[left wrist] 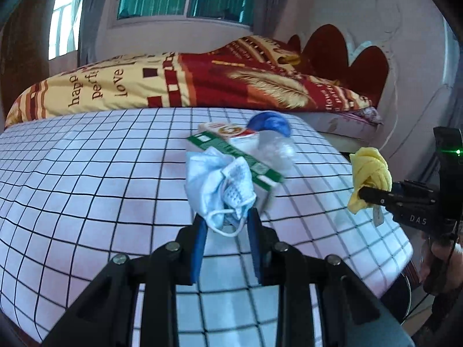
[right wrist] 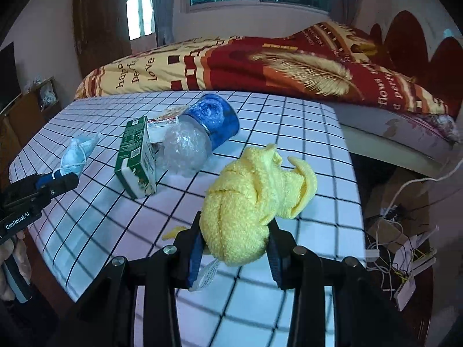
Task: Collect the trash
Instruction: 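Grasp the white mask with the left tool while the right tool grasps the yellow cloth, then carry mask and yellow cloth over the black bin with both tools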
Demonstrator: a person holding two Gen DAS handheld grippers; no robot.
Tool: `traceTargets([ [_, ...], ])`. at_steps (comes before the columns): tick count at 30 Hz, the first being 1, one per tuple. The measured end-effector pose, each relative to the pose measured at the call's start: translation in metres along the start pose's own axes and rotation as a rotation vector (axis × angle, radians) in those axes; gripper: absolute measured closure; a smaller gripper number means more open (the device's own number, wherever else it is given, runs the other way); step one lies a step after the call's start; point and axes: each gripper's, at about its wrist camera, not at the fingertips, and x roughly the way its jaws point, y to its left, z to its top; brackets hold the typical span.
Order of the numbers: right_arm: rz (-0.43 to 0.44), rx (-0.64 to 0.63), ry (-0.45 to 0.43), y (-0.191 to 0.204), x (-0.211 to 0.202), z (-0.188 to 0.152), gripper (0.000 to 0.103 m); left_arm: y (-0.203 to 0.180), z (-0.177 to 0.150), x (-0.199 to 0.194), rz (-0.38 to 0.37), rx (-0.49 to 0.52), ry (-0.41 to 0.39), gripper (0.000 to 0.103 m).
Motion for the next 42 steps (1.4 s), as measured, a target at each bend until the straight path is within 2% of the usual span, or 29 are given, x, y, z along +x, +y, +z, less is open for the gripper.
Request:
traceTargets([
  [9,-0.041,0.043,-0.051,-0.017,-0.067,-0.039,0.062,-0.047,-0.016,-0.026,-0.042,0.070,-0.015,0.074],
  [20,-0.139,0.136,-0.114,-0.053,-0.138,-0.095,0.062,-0.112,-0.038,-0.038,-0.145,0.148,0.001,0.074],
  [31,-0.223,0.226,-0.112,-0.098,-0.180,-0.148,0.062,-0.192,-0.057,-0.036,-0.276,0.264,0.027,0.074],
  [42,-0.290,0.271,-0.105,-0.131,-0.207,-0.190,0.062,-0.254,-0.071,-0.036,-0.371,0.367,0.051,0.074],
])
